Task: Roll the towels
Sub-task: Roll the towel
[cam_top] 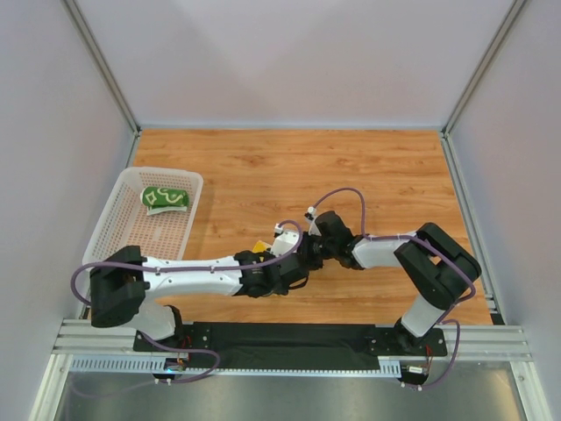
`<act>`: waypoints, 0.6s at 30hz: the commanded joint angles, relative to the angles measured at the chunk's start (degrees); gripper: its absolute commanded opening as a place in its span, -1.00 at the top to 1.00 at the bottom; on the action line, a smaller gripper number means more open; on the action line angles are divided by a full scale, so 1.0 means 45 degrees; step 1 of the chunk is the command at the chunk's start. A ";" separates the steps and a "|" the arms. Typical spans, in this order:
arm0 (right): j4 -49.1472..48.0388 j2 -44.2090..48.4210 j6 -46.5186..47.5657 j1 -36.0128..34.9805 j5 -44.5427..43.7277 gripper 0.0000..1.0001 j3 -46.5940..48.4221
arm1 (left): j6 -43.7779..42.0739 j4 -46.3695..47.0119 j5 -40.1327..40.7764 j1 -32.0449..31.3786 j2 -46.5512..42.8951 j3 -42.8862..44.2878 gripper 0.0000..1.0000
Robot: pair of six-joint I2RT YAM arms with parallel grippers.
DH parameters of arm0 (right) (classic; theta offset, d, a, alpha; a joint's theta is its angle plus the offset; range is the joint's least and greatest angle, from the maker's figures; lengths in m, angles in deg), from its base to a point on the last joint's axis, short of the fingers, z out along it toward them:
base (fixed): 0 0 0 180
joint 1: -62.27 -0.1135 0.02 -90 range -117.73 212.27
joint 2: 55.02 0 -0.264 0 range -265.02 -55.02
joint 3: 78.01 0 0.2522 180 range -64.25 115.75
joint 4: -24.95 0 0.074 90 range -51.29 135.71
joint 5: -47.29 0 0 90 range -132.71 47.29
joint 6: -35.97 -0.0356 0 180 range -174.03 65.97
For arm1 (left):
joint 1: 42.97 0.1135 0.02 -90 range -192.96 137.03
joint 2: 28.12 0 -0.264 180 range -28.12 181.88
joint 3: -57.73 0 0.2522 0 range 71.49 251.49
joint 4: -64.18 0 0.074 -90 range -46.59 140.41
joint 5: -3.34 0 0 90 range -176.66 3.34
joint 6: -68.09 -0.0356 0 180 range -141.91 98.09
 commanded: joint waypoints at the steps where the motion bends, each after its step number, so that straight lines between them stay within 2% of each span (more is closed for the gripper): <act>1: 0.0682 0.0193 0.0318 -0.0089 -0.0459 0.91 0.0255 | -0.0437 -0.0149 0.0396 -0.0083 0.0719 0.0352 0.14; 7: 0.0702 0.0193 0.0318 -0.0089 -0.0439 0.92 0.0216 | -0.0280 0.0164 0.0201 -0.0083 0.1794 0.0138 0.14; 13: 0.0819 0.0018 0.0338 -0.0089 -0.0400 0.93 0.0391 | -0.0611 0.0808 -0.0268 -0.0122 0.1873 -0.0194 0.15; 18: 0.1072 -0.0061 0.0377 -0.0069 -0.0322 0.92 0.0664 | -0.1508 0.1979 -0.1556 -0.0258 0.2068 -0.0527 -0.12</act>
